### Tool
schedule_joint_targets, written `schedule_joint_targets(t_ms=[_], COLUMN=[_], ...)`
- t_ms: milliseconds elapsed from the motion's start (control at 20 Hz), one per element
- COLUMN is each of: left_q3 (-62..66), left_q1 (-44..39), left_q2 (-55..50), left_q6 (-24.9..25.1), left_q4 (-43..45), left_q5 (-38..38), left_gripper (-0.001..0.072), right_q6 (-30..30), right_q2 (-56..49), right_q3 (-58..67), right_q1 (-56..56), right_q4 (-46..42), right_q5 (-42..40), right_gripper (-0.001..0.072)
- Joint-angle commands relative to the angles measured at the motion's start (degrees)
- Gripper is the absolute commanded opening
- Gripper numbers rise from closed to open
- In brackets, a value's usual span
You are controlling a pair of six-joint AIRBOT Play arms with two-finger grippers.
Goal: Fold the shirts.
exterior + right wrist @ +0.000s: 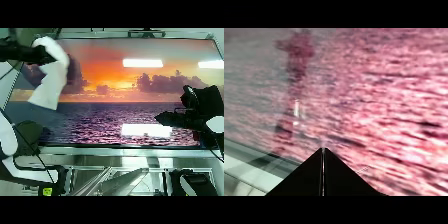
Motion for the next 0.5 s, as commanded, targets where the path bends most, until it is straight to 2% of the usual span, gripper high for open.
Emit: schedule_joint_targets(t_ms=[0, 250, 350, 450], left_q3=[-7.0, -25.8, -30.7, -33.4], left_q1=[-14.8, -30.9, -34.3, -36.5], left_q2=[5.6, 7.9, 6.9, 6.0], left_q6=[0.5, -0.1, -0.2, -0.8], left_q4=[-4.6, 2.9, 2.5, 2.1], left_q5=[-0.4, 7.0, 10.8, 11.4], left_gripper=[0.0022, 0.0022, 0.0022, 0.0022], right_q6=[0.0, 0.0, 0.0, -0.7], right_q2=[0.0, 0.0, 0.0, 0.0], right_q3=[0.0, 0.0, 0.0, 0.1], right_q1=[0.0, 0.0, 0.0, -0.9], right_q4=[-0.4, -0.4, -0.4, -0.6], right_q5=[2.0, 3.0, 3.0, 3.1], right_gripper=[0.0013, 0.0021, 0.0021, 0.0025])
